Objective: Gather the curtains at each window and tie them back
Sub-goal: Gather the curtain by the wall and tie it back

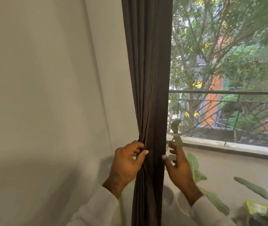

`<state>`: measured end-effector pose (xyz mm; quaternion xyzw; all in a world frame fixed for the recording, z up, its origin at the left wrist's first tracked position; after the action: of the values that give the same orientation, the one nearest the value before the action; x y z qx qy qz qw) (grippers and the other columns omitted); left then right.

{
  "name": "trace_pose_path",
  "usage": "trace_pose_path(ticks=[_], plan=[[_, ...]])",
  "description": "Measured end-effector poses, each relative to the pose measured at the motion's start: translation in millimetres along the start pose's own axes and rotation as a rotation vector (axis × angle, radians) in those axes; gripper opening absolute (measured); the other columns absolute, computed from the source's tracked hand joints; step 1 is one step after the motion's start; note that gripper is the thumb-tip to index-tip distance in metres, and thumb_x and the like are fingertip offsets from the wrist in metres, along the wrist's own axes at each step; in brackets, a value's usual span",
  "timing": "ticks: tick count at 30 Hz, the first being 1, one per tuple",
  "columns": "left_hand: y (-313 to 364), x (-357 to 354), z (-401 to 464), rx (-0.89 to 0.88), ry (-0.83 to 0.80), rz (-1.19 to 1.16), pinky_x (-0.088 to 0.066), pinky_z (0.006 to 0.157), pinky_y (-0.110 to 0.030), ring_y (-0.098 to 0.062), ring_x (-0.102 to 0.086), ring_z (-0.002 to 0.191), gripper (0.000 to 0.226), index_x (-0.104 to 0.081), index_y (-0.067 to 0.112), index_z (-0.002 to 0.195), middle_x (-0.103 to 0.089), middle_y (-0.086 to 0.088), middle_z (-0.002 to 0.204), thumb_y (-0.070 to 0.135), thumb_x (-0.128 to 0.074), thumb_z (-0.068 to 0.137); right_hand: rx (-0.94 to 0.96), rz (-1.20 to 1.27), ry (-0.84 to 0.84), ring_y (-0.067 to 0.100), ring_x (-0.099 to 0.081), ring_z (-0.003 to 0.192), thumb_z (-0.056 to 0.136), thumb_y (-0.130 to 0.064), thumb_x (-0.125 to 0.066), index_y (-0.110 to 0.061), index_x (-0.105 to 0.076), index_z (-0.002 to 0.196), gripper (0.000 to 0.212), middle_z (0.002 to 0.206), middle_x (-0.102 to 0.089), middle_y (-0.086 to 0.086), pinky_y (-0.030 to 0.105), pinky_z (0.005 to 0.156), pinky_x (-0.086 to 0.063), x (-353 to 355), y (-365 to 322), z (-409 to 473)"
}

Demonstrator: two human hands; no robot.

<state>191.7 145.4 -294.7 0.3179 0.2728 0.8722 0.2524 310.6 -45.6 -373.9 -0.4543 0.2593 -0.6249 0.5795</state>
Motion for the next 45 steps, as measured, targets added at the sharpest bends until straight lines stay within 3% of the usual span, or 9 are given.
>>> trace_pose_path(ticks=[6,12,16,23,29,33,37,43,45], plan=[[11,8,-13,-0.040,0.031,0.079,-0.062,0.077,-0.021,-0.004,-0.071,0.085,0.026,-0.065,0.038,0.113,-0.069,0.024,0.090,0.035,-0.083,0.094,0.021,0.102,0.111,0.012,-0.071,0.080,0.093,-0.015,-0.079,-0.028,-0.076,0.096,0.013,0.084,-0.075,-0.011,0.029,0.072,-0.059,15,-13,-7],[17,11,-30,-0.259,0.058,0.226,-0.061,0.094,-0.032,-0.012,-0.073,0.098,0.017,-0.080,0.012,0.114,-0.077,0.000,0.108,0.009,-0.079,0.098,0.234,-0.061,0.206,0.004,-0.065,0.090,0.098,-0.012,-0.073,-0.022,-0.073,0.106,0.013,0.098,-0.067,-0.010,0.015,0.073,-0.054,26,-34,-47],[21,20,-31,-0.271,0.076,0.153,-0.060,0.093,-0.024,-0.008,-0.073,0.096,0.018,-0.082,0.011,0.114,-0.077,0.001,0.106,0.009,-0.081,0.096,0.461,-0.333,0.126,0.020,-0.065,0.097,0.101,-0.015,-0.063,-0.008,-0.074,0.122,0.025,0.112,-0.066,0.004,0.033,0.082,-0.058,5,-45,-69],[20,16,-23,-0.212,-0.036,-0.016,-0.063,0.083,-0.029,-0.007,-0.073,0.092,0.022,-0.081,0.013,0.116,-0.076,0.004,0.107,0.028,-0.070,0.104,0.604,-0.503,-0.026,0.029,-0.062,0.101,0.103,-0.021,-0.047,-0.007,-0.058,0.149,0.050,0.124,-0.063,0.013,0.034,0.087,-0.052,-46,-52,-89],[5,29,-7,-0.232,-0.066,0.003,-0.056,0.079,-0.009,0.001,-0.065,0.082,0.035,-0.081,0.012,0.112,-0.076,0.003,0.102,0.040,-0.085,0.091,0.609,-0.511,-0.132,0.030,-0.063,0.111,0.097,-0.013,-0.054,-0.012,-0.053,0.154,0.056,0.135,-0.059,0.010,0.037,0.093,-0.056,-63,-67,-90],[-10,36,-1,-0.240,-0.080,-0.065,-0.057,0.075,-0.012,-0.001,-0.068,0.080,0.019,-0.078,0.014,0.107,-0.074,0.008,0.095,0.023,-0.085,0.092,0.448,-0.317,-0.122,0.015,-0.064,0.108,0.094,-0.004,-0.062,-0.021,-0.062,0.146,0.055,0.123,-0.063,-0.003,0.030,0.092,-0.056,-60,-71,-83],[-16,40,4,-0.216,-0.136,-0.175,-0.058,0.076,-0.016,-0.002,-0.068,0.079,0.013,-0.078,0.020,0.103,-0.068,0.022,0.087,0.024,-0.084,0.092,0.257,-0.082,0.097,0.013,-0.069,0.107,0.096,-0.006,-0.054,-0.019,-0.074,0.129,0.040,0.113,-0.070,-0.008,0.041,0.088,-0.060,-41,-57,-69],[-12,37,5,-0.223,-0.225,-0.253,-0.060,0.075,-0.023,-0.006,-0.071,0.077,0.012,-0.072,0.030,0.103,-0.069,0.024,0.084,0.028,-0.081,0.094,0.067,-0.025,0.187,0.007,-0.064,0.119,0.101,-0.008,-0.067,-0.028,-0.058,0.144,0.048,0.133,-0.062,-0.016,0.025,0.090,-0.055,-36,-55,-40],[-12,36,5,-0.225,-0.257,-0.262,-0.061,0.075,-0.026,-0.009,-0.071,0.077,0.008,-0.074,0.028,0.099,-0.069,0.022,0.084,0.026,-0.081,0.095,-0.032,0.117,0.099,0.006,-0.068,0.115,0.102,-0.012,-0.068,-0.030,-0.061,0.141,0.044,0.127,-0.071,-0.014,0.033,0.093,-0.059,-44,-49,-28]])
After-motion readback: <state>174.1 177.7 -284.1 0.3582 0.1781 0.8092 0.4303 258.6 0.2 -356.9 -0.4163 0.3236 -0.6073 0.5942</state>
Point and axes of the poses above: each hand's wrist, its own z-axis towards the middle knuckle, its own x-axis out of the back of the hand, y = z × x, the point moved 8 cm from there along z, towards the middle knuckle
